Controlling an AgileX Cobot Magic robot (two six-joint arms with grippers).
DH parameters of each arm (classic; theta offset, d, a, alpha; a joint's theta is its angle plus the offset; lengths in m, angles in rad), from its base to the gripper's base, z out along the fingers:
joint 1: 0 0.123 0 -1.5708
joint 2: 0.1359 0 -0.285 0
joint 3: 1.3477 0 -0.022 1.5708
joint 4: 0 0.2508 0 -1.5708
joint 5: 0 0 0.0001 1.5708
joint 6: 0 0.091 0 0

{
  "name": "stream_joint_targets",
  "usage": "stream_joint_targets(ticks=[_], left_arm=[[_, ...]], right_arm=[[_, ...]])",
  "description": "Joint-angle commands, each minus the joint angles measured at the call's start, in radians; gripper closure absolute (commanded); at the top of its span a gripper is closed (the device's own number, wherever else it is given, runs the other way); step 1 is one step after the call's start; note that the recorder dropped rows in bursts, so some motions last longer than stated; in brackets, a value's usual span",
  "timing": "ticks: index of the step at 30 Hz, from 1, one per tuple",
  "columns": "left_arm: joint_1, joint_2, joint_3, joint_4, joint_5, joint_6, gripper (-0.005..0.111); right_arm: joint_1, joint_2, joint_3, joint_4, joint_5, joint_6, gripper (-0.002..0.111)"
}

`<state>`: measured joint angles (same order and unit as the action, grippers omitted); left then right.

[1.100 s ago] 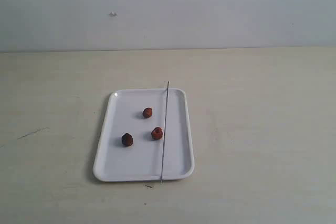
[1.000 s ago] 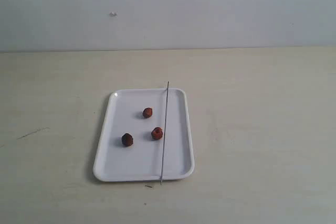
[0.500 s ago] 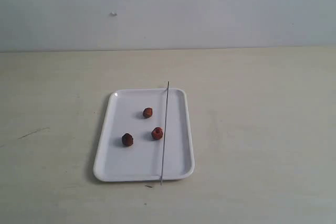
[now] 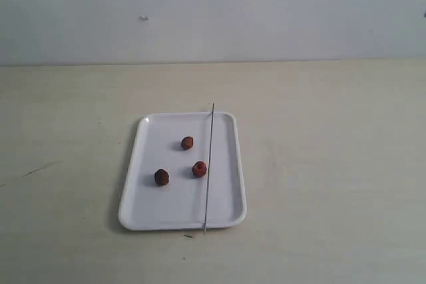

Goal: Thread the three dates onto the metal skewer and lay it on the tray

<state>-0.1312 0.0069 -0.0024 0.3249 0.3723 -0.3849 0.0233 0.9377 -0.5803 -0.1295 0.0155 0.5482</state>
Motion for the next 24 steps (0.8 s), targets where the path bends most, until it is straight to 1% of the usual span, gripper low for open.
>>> stream_joint_targets(ticks=[1,2,4,9,13,17,21,24], left_arm=[[0.003,-0.007,0.002,0.004,-0.002,-0.011,0.107],[0.003,-0.007,0.002,0.004,-0.002,-0.011,0.107],[0.003,-0.007,0.002,0.004,-0.002,-0.011,0.107],[0.003,-0.007,0.002,0.004,-0.002,-0.011,0.107],[0.003,-0.007,0.002,0.004,-0.002,-0.011,0.107],[0.003,-0.007,0.002,0.004,-0.002,-0.011,0.107],[0.003,-0.007,0.002,0.004,-0.002,-0.011,0.107],[0.003,-0.007,0.002,0.004,-0.002,-0.011,0.107]], right_arm=[[0.14,0.213,-0.147,-0.011,0.072,-0.05,0.108],[0.176,0.273,-0.203,-0.011,0.123,-0.064,0.108],[0.218,0.362,-0.292,-0.009,0.214,-0.077,0.108],[0.304,0.568,-0.511,-0.009,0.413,-0.104,0.108],[0.367,0.745,-0.691,-0.005,0.605,-0.104,0.108],[0.4,0.901,-0.862,0.005,0.767,-0.11,0.108],[0.402,1.062,-1.017,0.058,0.933,-0.112,0.108],[0.402,1.151,-1.097,0.06,0.989,-0.099,0.108]])
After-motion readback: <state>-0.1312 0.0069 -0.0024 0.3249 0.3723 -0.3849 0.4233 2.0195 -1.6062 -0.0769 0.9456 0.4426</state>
